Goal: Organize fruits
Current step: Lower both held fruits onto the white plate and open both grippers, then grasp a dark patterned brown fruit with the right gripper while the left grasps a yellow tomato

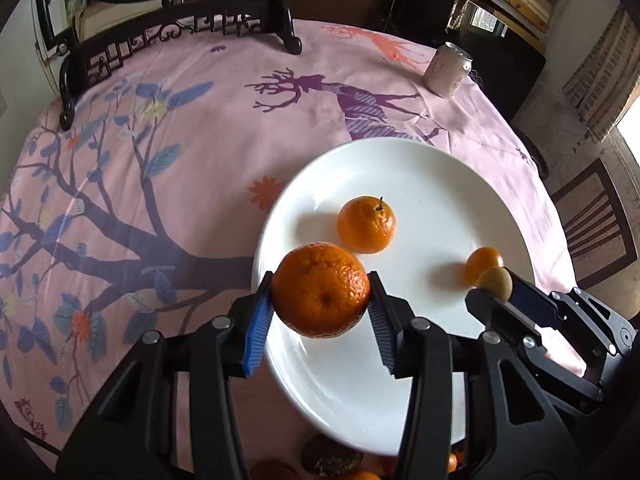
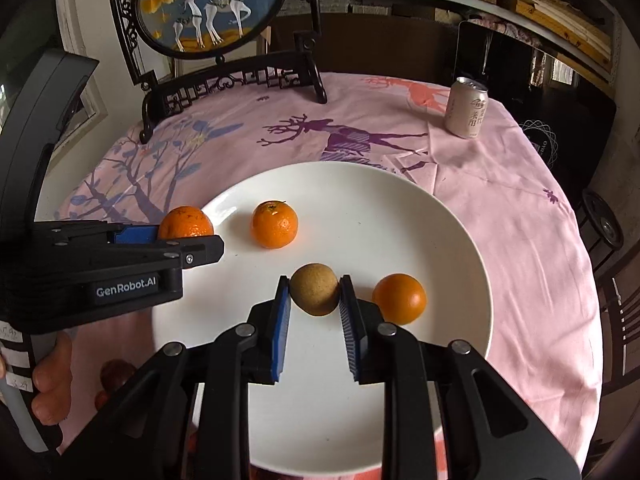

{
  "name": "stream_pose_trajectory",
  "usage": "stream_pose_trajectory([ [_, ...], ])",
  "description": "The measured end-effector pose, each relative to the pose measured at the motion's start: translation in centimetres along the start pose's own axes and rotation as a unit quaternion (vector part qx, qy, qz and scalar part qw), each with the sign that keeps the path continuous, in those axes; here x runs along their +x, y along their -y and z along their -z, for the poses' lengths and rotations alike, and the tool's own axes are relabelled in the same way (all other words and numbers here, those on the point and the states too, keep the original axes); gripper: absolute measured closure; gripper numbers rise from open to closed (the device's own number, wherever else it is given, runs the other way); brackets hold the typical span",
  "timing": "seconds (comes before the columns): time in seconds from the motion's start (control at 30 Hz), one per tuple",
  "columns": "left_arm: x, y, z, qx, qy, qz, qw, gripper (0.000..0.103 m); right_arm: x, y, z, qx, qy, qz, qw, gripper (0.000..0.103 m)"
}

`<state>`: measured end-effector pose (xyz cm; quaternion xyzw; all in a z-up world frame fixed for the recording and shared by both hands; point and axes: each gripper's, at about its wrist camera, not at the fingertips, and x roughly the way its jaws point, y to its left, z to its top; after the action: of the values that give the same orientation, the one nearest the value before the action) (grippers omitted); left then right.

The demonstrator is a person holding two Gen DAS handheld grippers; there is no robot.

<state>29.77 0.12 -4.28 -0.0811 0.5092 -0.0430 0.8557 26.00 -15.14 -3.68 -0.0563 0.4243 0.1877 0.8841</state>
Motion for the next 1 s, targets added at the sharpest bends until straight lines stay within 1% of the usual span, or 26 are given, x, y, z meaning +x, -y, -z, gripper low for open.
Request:
stream_pose_trajectory([
  [0.17,1.4,0.0,-0.9,-0.001,-0.005,0.005,1.0,0.057,3.8,0.4,-0.9,-0.018,-0.041,0.011,0.999,0.079],
  [0.3,1.8,-0.1,-1.2,-0.007,-0.009,0.012,0.9999,0.056,4.6,0.3,-0.9,-0.029,-0.041,0.016,0.999,0.078],
  [0.33,1.9,-0.1,-1.2,-0.009,-0.012,0.014,0.9998,0.056,4.6,0.3,-0.9,-0.032,-0.039,0.018,0.999,0.069],
  [0.37,1.6,-0.2,-1.2,-0.011,-0.011,0.017,0.9997,0.056,4.3,0.3,-0.9,-0.035,-0.036,0.023,0.998,0.048],
  [0.4,1.2,-0.2,-1.2,-0.01,-0.006,0.019,0.9998,0.053,3.6,0.3,-0.9,-0.034,-0.025,0.033,0.999,0.046],
  [0.43,0.4,-0.1,-1.1,-0.007,0.001,0.022,0.9997,0.046,2.8,0.2,-0.9,-0.033,-0.012,0.041,0.999,0.046],
  [0.53,-3.0,0.2,-0.1,0.006,0.031,0.028,0.9991,0.036,-0.7,0.0,-0.4,-0.033,0.007,0.041,0.999,0.046],
  [0.6,-5.7,0.5,1.4,0.019,0.052,0.033,0.9979,0.03,-3.6,-0.2,0.8,-0.029,0.022,0.046,0.998,0.046],
  [0.63,-7.0,0.6,2.4,0.025,0.061,0.035,0.9972,0.024,-5.0,-0.3,1.7,-0.026,0.029,0.046,0.998,0.045],
  [0.7,-9.3,0.7,4.9,0.036,0.08,0.039,0.9953,0.015,-7.9,-0.8,4.2,-0.014,0.044,0.044,0.998,0.038],
  [0.73,-10.2,0.8,6.3,0.042,0.09,0.038,0.9943,0.015,-9.0,-1.1,5.6,-0.007,0.051,0.047,0.998,0.031],
  [0.77,-11.0,0.8,7.8,0.048,0.098,0.034,0.9934,0.015,-10.1,-1.4,7.2,-0.001,0.058,0.051,0.997,0.03],
  [0.9,-12.8,0.9,13.4,0.067,0.11,0.037,0.991,0.014,-13.0,-2.5,12.0,0.022,0.071,0.048,0.996,0.03],
  [1.0,-13.3,0.6,16.5,0.073,0.113,0.031,0.9905,0.014,-14.2,-2.7,14.0,0.042,0.069,0.044,0.996,0.03],
])
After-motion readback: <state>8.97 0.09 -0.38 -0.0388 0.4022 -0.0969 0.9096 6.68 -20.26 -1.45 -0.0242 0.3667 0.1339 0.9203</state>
